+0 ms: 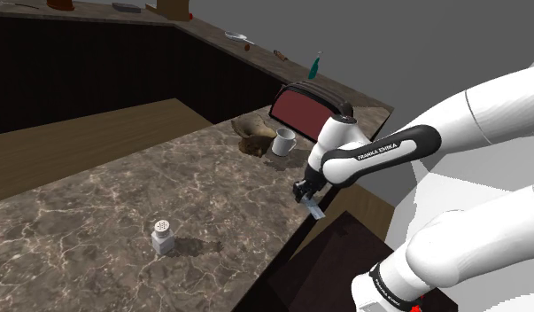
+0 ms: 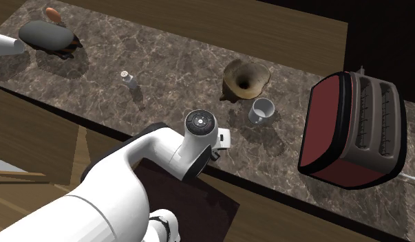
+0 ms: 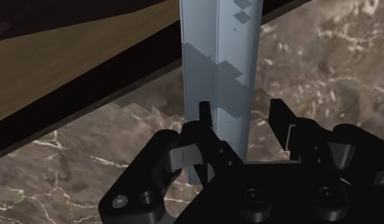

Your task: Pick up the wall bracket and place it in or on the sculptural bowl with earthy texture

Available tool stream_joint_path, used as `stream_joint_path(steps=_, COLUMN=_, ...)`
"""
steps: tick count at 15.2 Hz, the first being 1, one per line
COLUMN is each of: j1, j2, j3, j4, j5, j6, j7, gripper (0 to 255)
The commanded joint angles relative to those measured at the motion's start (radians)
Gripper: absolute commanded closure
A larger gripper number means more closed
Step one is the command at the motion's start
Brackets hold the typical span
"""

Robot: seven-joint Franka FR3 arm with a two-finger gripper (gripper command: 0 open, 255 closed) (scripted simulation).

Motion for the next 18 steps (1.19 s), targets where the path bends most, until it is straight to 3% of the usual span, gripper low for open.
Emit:
stream_joint_path(steps=1, j1=-0.006, j2=0.005, j3=-0.006, j4=-0.006, j5=-0.003, j6=-0.001, j7=0.0, gripper=255)
stream_joint_path(steps=5, j1=-0.006, j2=0.006, j3=-0.003, j4=-0.006, j5=-0.002, j6=0.001, j7=0.001, gripper=255)
stream_joint_path(steps=10, j1=0.001, j2=-0.071, j3=-0.01, j4=0.012, j5=0.008, j6=-0.095, j7=-0.008, gripper=255)
stream_joint_path(steps=11, j1=0.0, j2=-0.061, j3=-0.009, j4=0.007, j5=0.007, j6=-0.079, j7=-0.008, gripper=255)
stream_joint_path(steps=12, j1=0.0, j2=-0.061, j3=-0.009, j4=0.007, j5=0.007, j6=-0.079, j7=-0.008, gripper=0)
stream_joint_path(steps=14, j1=0.053, j2=-0.182, j3=-0.164, j4=-0.09, j5=0.17, j6=-0.081, j7=-0.231, gripper=0)
stream_joint_path(steps=16, j1=0.07, j2=-0.285, j3=-0.323, j4=-0.163, j5=0.262, j6=-0.12, j7=-0.418, gripper=0)
stream_joint_path(steps=18, j1=0.092, j2=-0.251, j3=-0.33, j4=-0.172, j5=0.281, j6=-0.076, j7=-0.428, gripper=0)
